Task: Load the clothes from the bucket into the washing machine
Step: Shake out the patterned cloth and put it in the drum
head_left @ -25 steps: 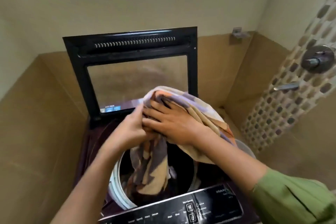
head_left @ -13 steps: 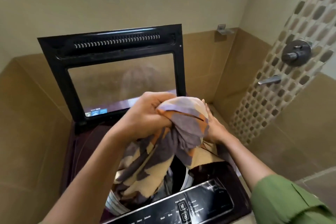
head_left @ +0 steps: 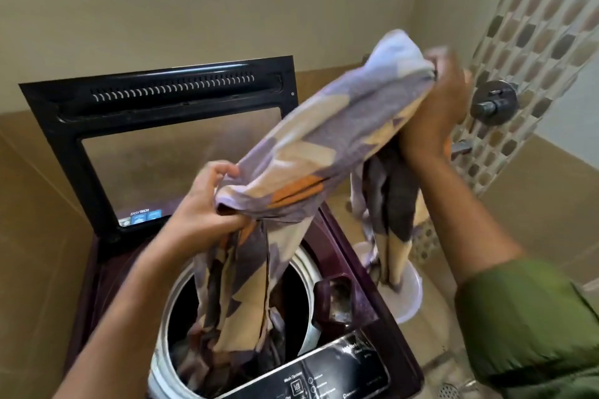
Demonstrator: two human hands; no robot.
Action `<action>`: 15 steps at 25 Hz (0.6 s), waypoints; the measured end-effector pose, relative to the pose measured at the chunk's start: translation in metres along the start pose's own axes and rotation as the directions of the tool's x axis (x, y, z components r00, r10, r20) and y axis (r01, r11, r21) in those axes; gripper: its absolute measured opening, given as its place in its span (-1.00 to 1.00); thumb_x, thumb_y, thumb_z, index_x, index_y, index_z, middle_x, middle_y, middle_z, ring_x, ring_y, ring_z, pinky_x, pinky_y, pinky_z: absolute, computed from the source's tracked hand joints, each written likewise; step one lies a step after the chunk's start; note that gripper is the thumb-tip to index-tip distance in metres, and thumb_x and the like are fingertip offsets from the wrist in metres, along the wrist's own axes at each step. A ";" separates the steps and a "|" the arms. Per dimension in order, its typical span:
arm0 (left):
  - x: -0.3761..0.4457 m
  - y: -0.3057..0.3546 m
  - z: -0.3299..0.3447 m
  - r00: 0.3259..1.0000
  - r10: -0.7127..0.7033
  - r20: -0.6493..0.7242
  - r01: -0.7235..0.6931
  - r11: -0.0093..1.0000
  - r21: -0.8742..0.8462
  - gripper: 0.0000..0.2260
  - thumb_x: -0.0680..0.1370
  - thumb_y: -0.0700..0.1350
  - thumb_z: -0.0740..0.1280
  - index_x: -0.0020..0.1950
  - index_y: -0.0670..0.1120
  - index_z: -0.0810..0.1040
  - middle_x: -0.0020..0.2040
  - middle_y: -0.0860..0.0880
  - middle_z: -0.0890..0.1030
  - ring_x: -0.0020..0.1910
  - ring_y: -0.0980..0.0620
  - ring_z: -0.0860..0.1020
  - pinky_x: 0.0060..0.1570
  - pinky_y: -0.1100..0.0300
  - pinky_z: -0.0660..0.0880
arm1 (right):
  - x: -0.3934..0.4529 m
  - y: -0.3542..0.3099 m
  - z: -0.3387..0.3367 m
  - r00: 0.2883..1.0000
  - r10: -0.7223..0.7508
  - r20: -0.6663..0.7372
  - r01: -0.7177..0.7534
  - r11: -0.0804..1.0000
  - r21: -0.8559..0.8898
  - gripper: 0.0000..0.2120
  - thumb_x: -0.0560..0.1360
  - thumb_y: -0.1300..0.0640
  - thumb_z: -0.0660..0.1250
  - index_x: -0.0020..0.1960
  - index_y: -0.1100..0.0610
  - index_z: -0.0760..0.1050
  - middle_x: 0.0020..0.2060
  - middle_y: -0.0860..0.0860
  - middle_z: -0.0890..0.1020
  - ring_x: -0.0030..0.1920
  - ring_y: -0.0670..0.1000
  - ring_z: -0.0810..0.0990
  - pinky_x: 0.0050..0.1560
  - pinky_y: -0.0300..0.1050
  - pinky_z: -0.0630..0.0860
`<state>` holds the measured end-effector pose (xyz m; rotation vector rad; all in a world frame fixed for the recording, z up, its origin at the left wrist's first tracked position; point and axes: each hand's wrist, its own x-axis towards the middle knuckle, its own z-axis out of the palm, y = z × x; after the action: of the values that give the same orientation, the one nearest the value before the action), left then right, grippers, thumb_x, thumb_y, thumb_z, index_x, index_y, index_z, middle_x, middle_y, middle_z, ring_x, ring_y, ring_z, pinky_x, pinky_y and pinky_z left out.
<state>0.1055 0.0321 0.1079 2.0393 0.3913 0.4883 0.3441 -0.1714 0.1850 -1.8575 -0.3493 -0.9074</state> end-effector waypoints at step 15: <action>-0.014 0.017 -0.033 0.982 0.147 -0.115 -0.182 0.893 -0.412 -0.70 0.45 -0.32 0.24 0.14 -0.21 0.60 0.00 -0.12 0.68 0.01 -0.07 0.63 0.00 0.12 0.56 | -0.153 0.038 0.077 0.252 -0.008 0.968 0.289 0.955 -0.068 -0.04 0.35 -0.12 0.44 0.49 -0.31 -0.15 0.47 0.03 0.30 0.38 0.22 0.36 0.22 0.02 0.38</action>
<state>0.0784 0.0419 0.1354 1.6397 0.1416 0.6971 0.2962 -0.0980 0.0324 -2.4662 -1.2548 0.3006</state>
